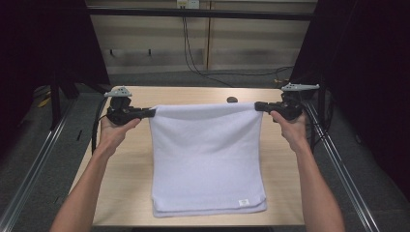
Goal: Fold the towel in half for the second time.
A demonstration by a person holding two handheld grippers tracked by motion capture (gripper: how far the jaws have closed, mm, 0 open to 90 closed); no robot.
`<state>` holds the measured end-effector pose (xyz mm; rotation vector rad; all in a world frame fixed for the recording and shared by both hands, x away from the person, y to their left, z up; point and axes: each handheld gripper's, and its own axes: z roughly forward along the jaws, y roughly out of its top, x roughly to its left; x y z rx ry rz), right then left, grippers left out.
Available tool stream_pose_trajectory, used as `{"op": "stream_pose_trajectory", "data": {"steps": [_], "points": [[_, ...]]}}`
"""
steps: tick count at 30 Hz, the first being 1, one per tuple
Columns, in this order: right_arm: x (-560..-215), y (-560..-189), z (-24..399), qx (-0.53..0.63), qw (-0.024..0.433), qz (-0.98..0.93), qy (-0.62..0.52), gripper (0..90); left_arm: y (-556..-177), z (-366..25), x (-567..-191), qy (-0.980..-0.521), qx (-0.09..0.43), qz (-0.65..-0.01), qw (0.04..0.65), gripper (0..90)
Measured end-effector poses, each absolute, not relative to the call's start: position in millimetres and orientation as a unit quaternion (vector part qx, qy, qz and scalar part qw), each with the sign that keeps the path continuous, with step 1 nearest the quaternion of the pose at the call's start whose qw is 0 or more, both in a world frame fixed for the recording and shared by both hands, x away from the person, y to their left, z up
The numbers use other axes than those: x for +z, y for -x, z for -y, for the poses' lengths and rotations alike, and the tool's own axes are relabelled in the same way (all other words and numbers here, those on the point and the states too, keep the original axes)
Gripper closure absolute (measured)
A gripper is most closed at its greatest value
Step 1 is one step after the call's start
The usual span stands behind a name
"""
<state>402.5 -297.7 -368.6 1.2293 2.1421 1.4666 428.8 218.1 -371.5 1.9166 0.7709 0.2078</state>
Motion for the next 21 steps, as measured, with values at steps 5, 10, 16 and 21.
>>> {"op": "stream_pose_trajectory", "data": {"steps": [5,10,16,21], "points": [[-353,-408,300,0.515,0.148,-0.733,-0.42,86.4,-429,-214,-347,-0.789,0.112,-0.307,0.52,86.2],[-339,-400,303,0.525,0.153,-0.731,-0.408,86.4,-416,-216,-334,-0.791,0.118,-0.292,0.524,86.3],[-357,-373,300,0.52,0.141,-0.751,-0.383,86.4,-390,-217,-365,-0.799,0.095,-0.282,0.523,86.3],[-372,-341,299,0.515,0.128,-0.768,-0.359,86.4,-368,-224,-386,-0.8,0.083,-0.28,0.525,86.2]]}}
